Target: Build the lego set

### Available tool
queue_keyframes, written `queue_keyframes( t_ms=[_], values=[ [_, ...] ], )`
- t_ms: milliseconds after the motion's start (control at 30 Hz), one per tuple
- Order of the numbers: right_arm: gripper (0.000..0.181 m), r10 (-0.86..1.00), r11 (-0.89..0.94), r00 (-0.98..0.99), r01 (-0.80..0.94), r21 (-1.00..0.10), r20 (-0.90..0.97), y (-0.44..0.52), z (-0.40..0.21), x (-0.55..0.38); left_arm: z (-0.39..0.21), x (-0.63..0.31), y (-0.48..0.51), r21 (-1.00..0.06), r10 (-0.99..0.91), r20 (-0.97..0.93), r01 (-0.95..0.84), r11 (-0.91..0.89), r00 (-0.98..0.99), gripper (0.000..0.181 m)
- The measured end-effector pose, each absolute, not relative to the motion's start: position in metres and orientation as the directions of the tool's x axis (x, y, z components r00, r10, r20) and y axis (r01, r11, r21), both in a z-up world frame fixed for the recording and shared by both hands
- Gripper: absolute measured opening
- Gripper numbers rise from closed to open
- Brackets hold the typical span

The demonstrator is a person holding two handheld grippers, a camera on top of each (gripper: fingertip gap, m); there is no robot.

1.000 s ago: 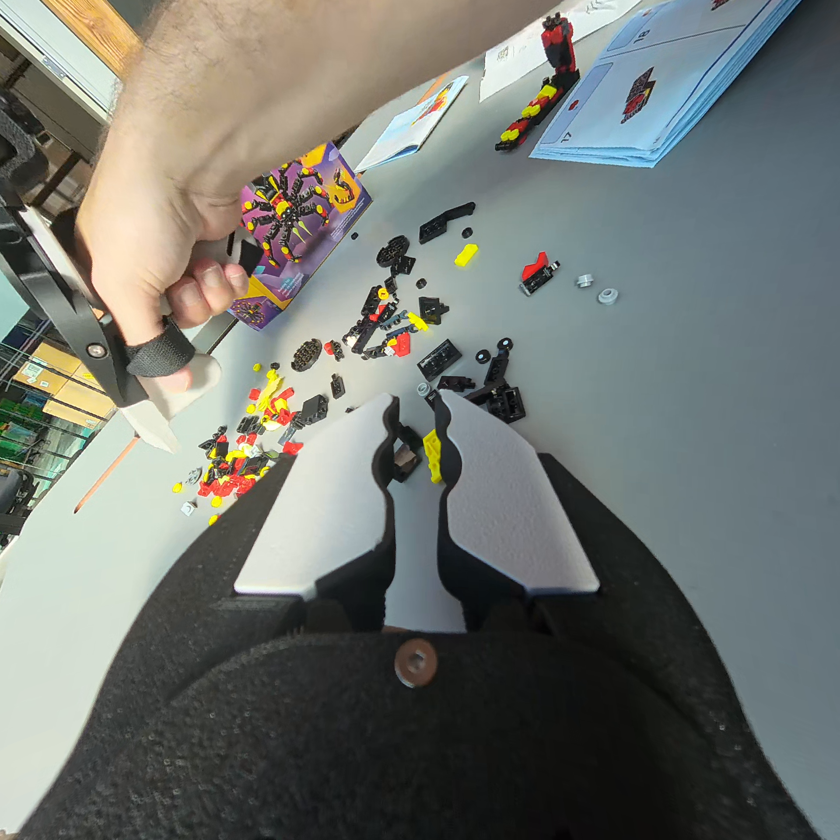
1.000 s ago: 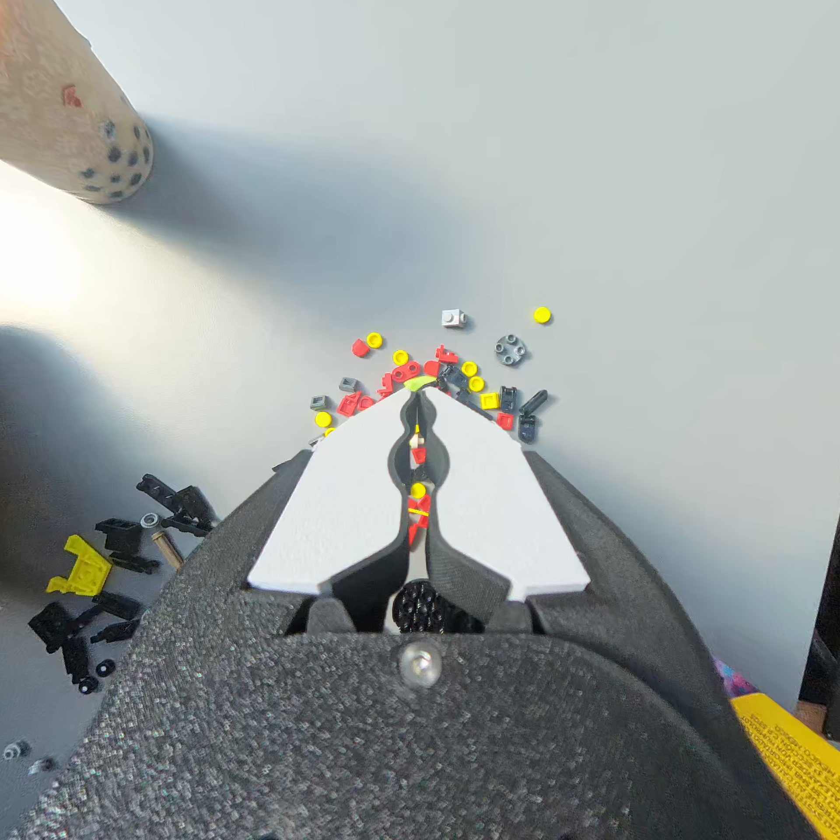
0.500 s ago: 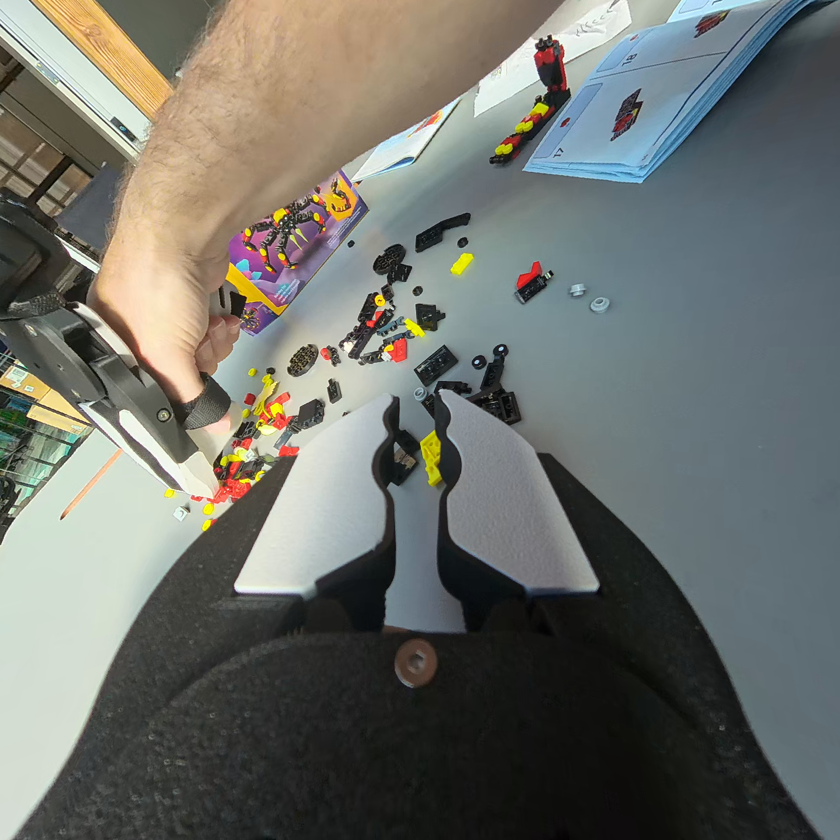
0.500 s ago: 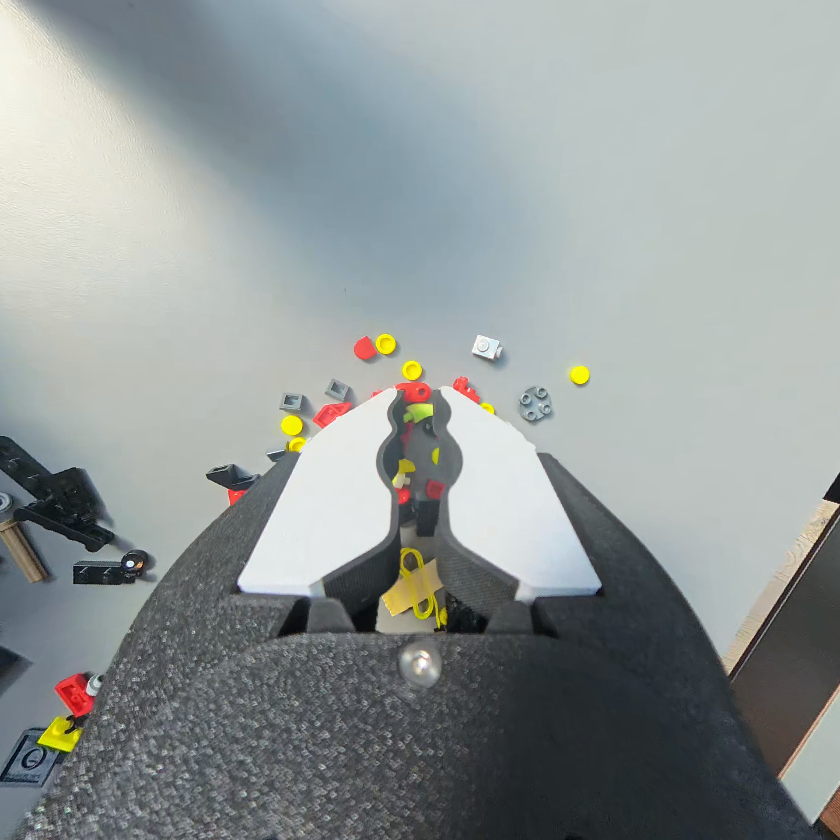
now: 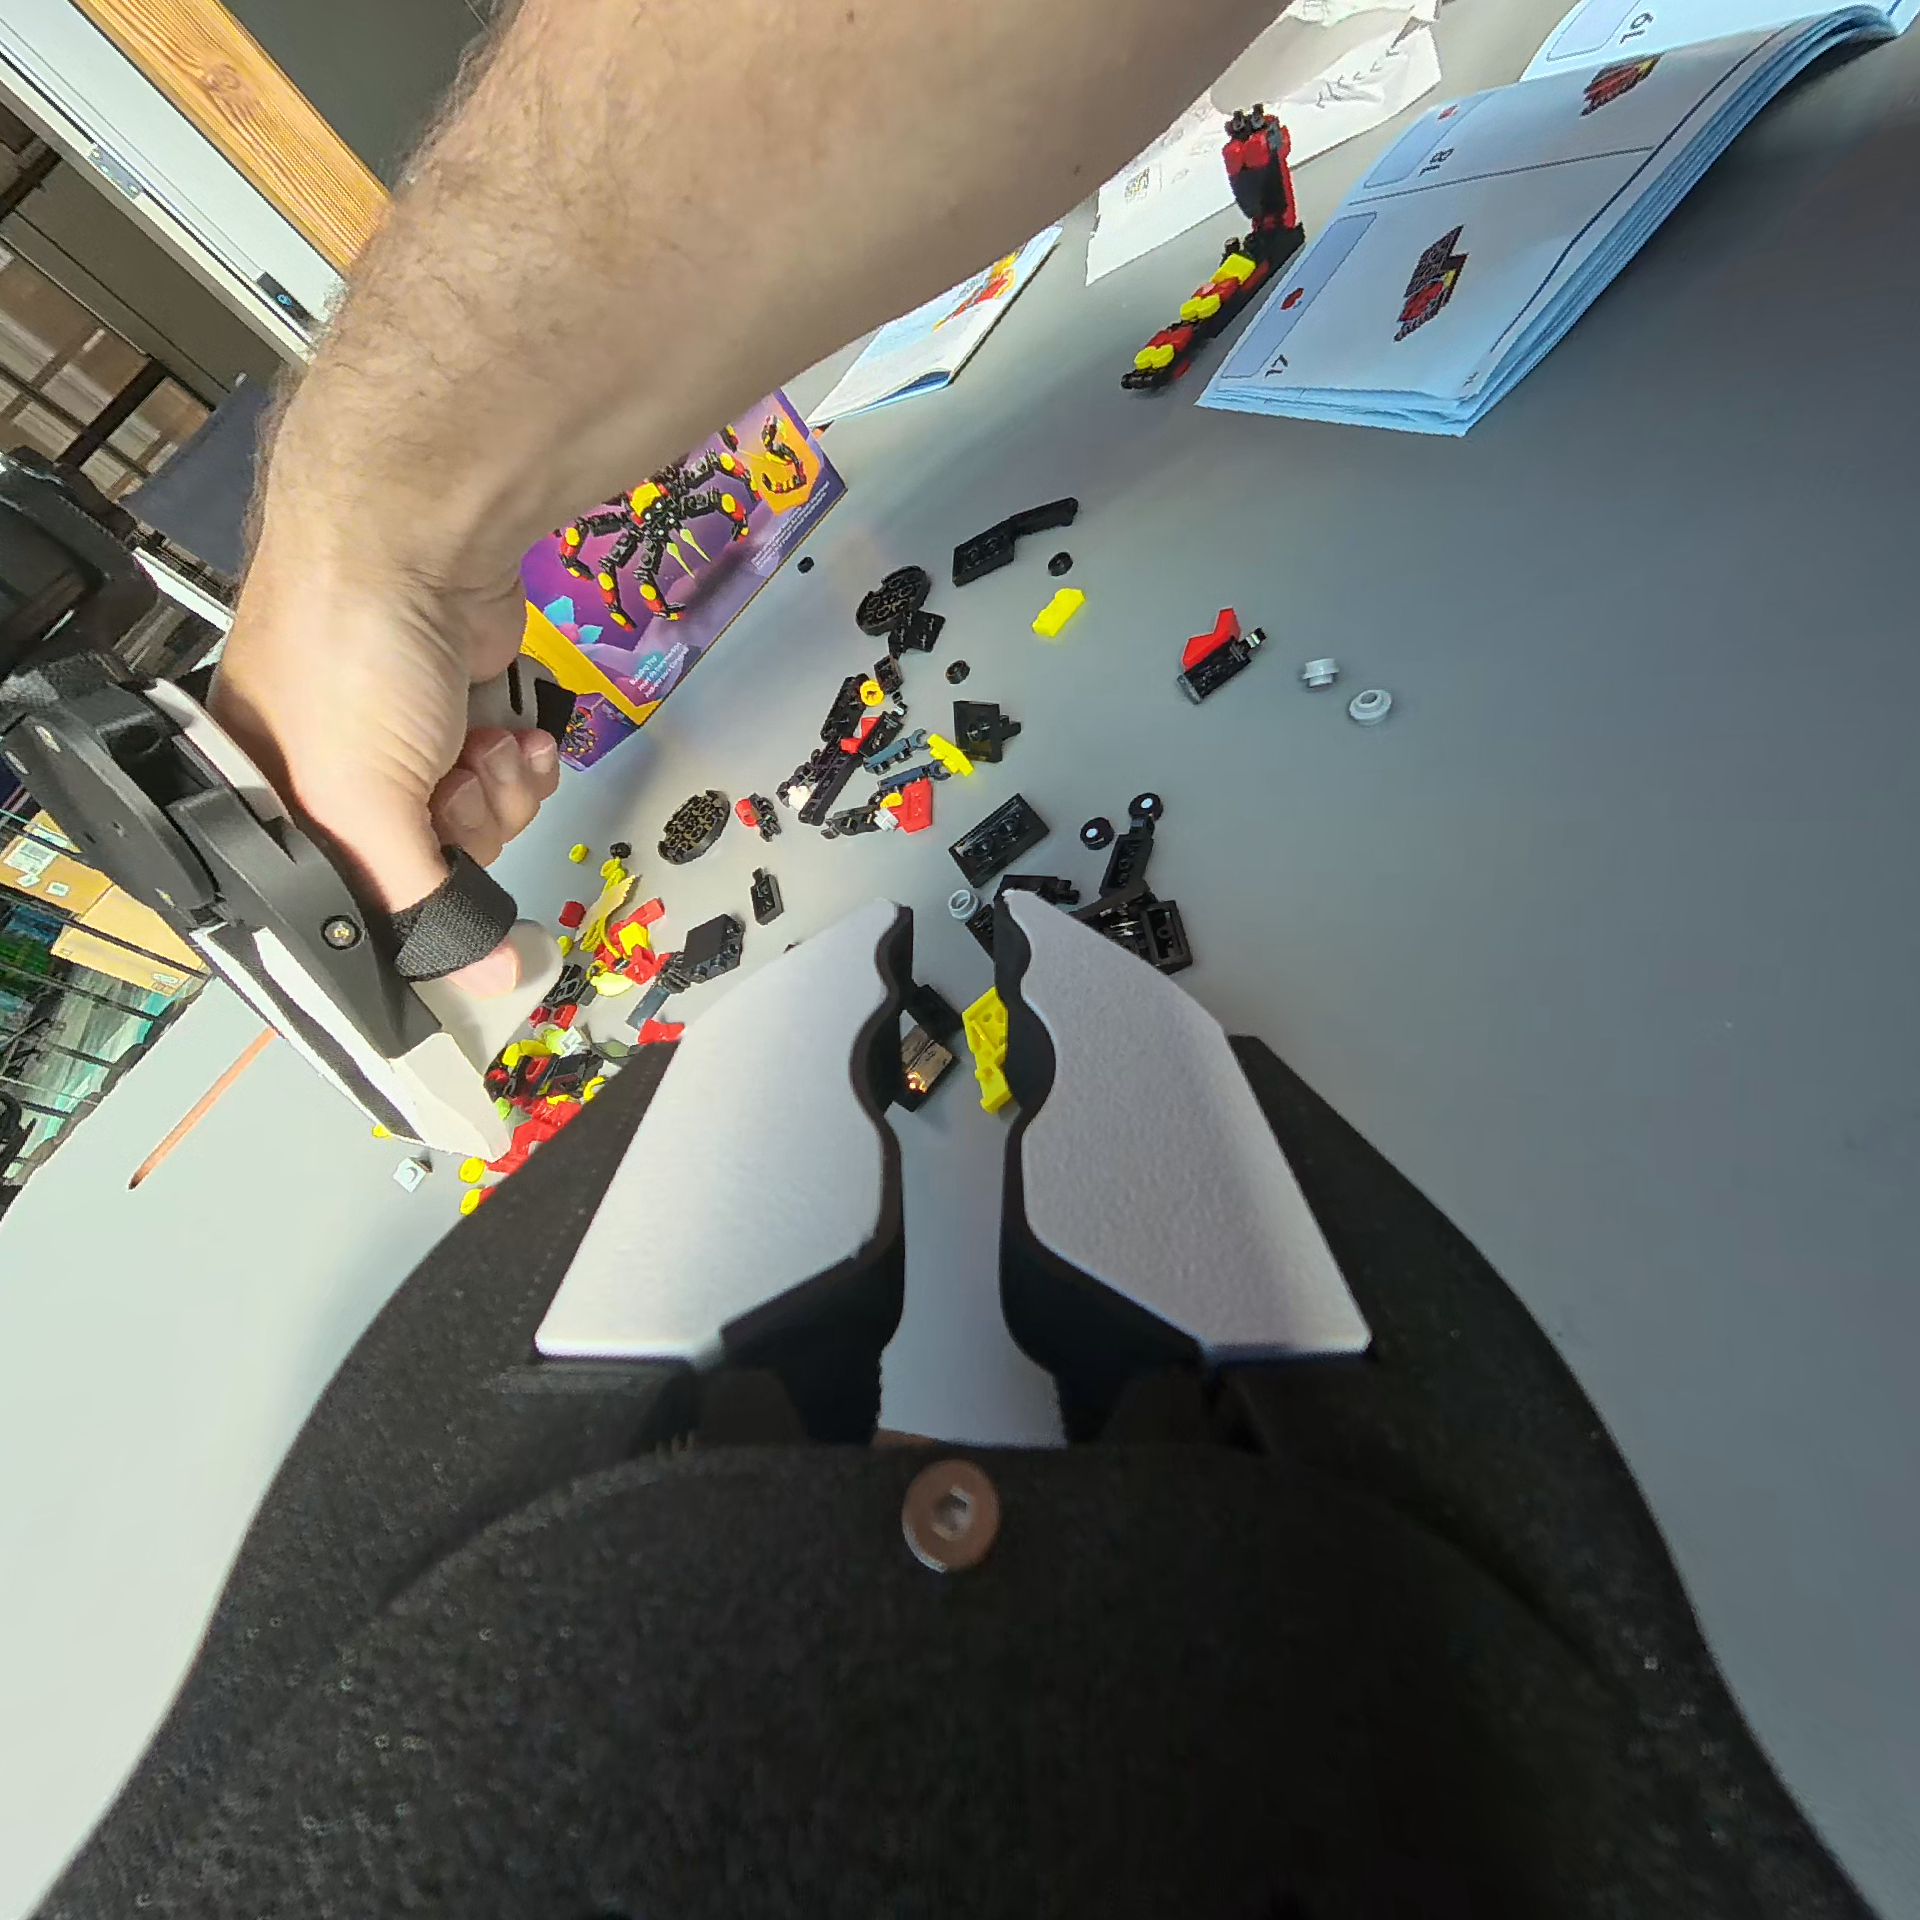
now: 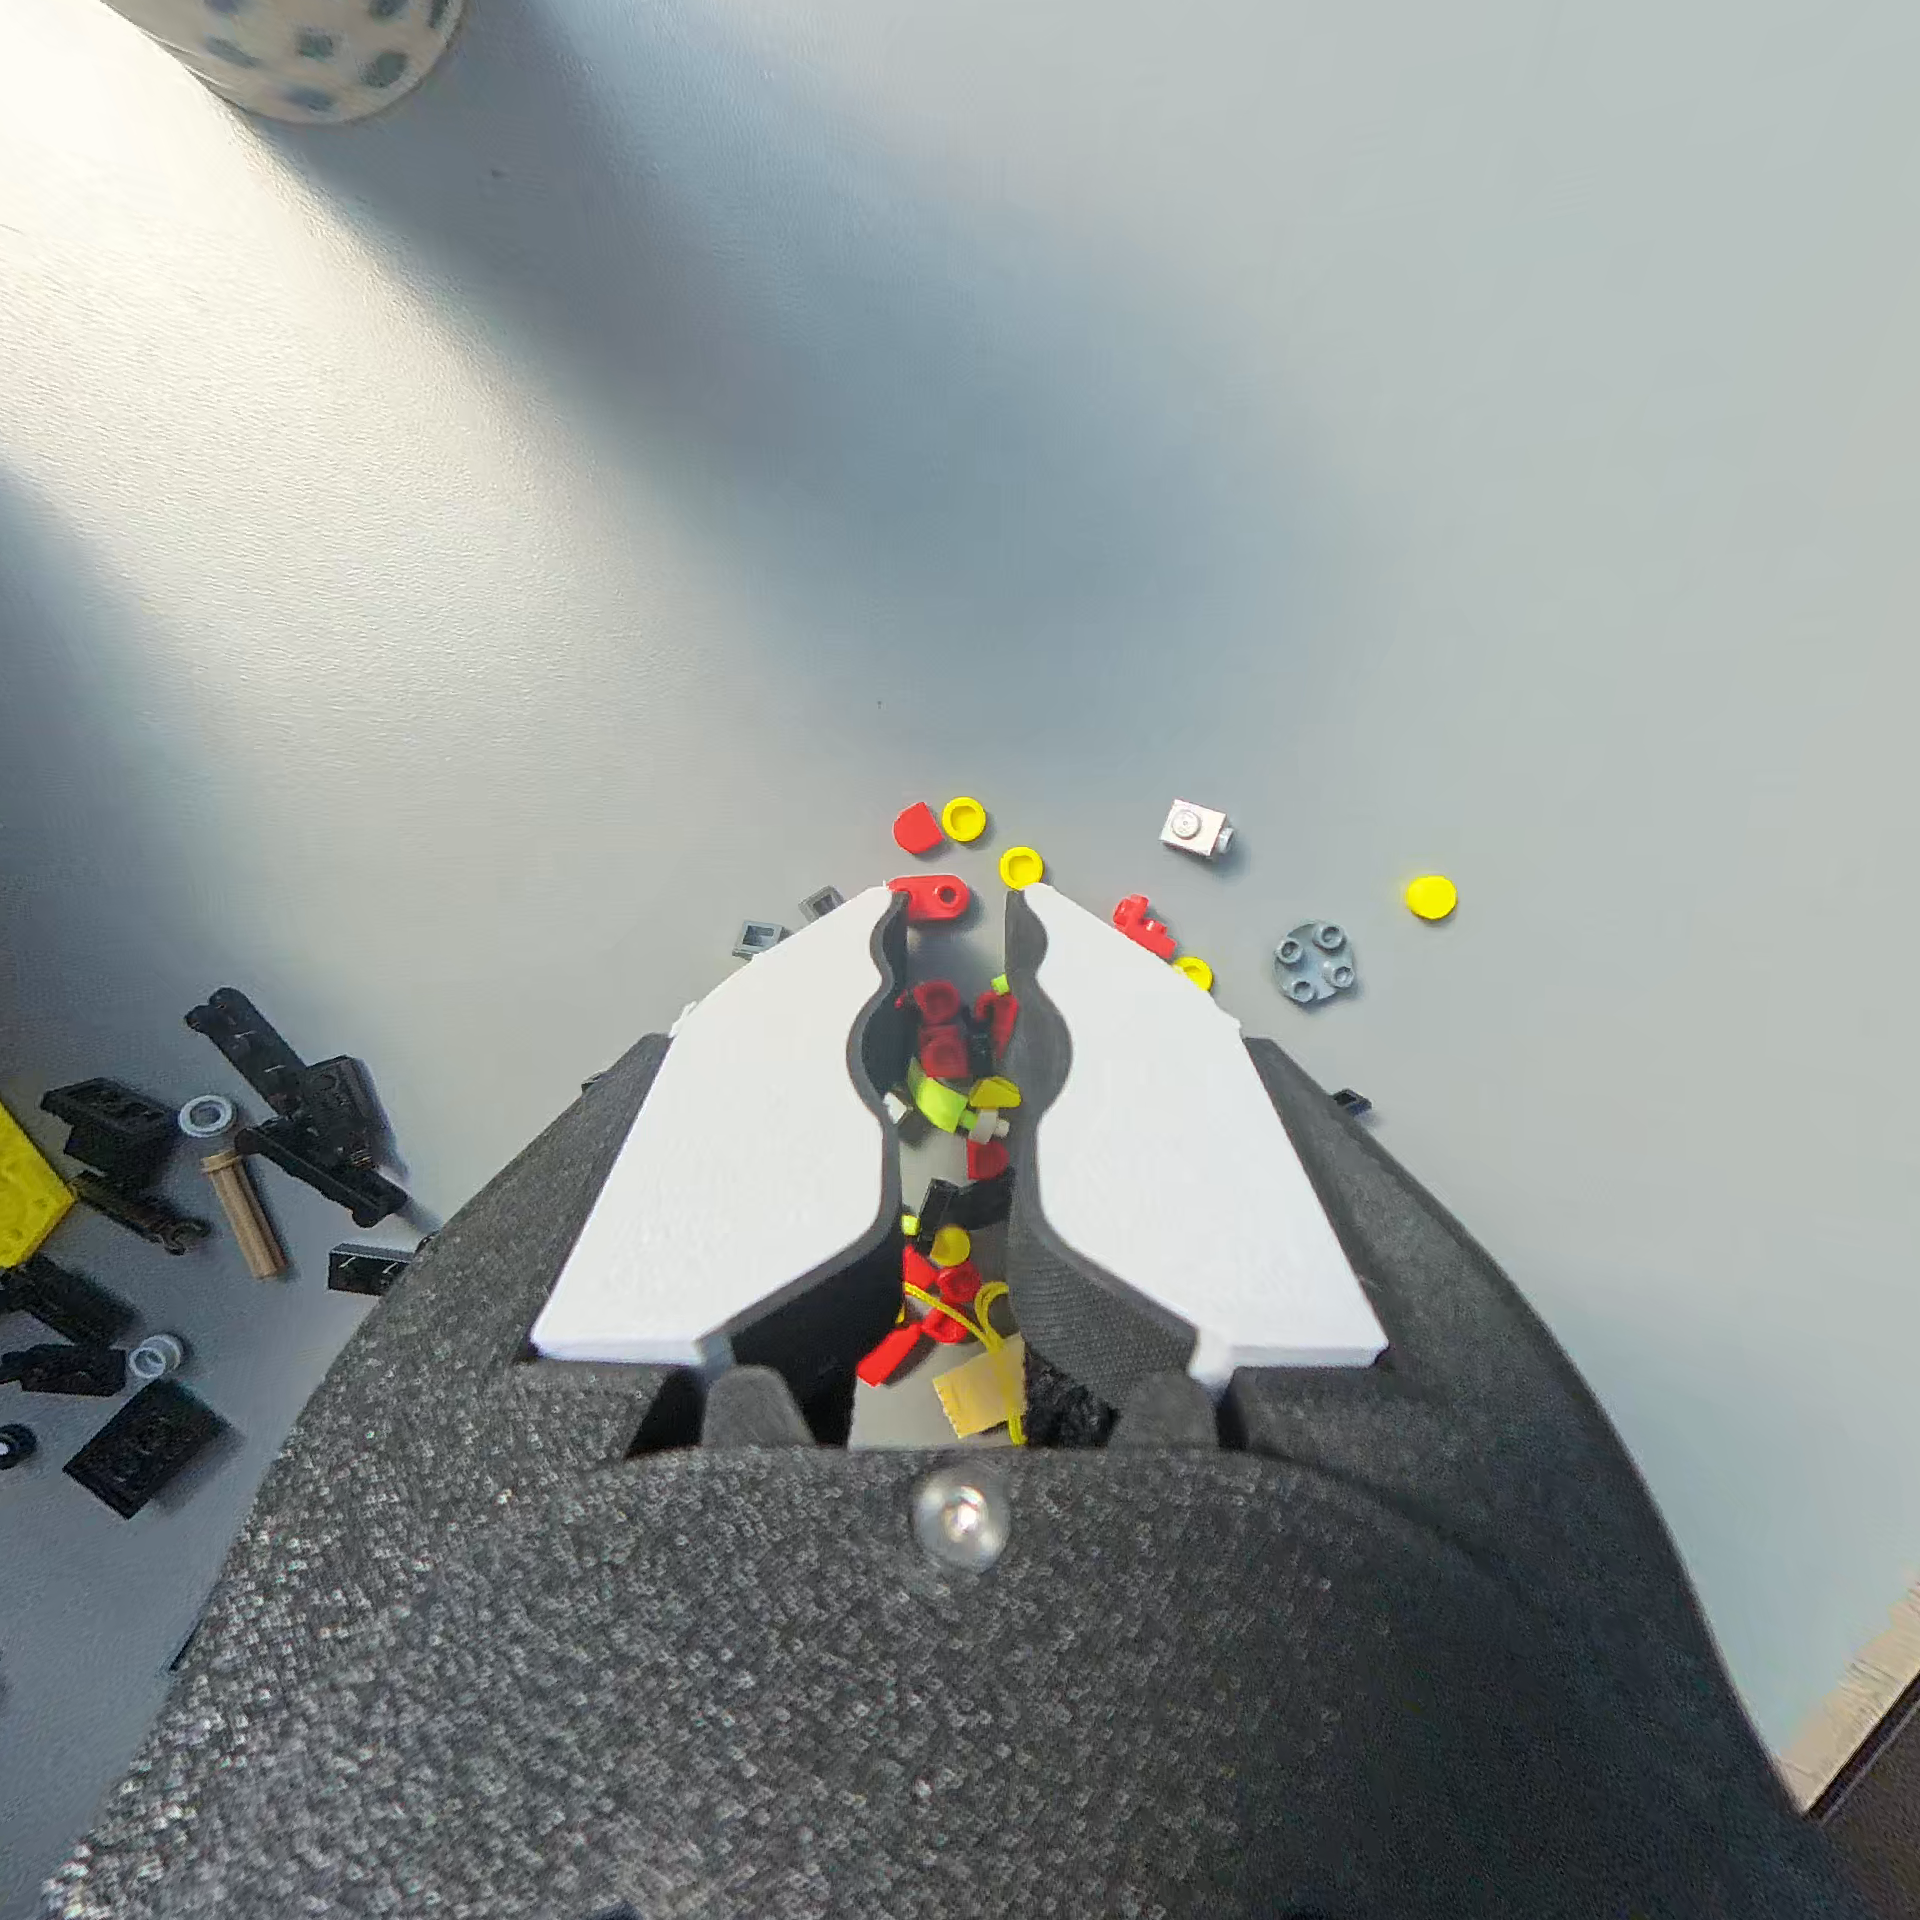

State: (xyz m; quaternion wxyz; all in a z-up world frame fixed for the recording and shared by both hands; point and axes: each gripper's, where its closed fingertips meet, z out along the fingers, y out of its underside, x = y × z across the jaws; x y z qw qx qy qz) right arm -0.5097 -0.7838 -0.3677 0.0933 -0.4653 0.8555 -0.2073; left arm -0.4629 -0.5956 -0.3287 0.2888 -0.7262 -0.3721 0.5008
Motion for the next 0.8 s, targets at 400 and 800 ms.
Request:
queue_keyframes(
  t_ms=[400, 800],
  values=[
    [0.016, -0.864, 0.463, -0.499, -0.729, -0.503, -0.073, -0.768, -0.358, -0.486, -0.329, -0.463, -0.596, -0.787, 0.826, -0.519, 0.254, -0.562, 0.22, 0.015],
    [0.014, -0.904, 0.344, -0.418, -0.832, -0.435, 0.086, -0.759, -0.37, -0.484, -0.329, -0.463, -0.597, -0.787, 0.826, -0.521, 0.255, -0.562, 0.215, 0.015]
  ],
)
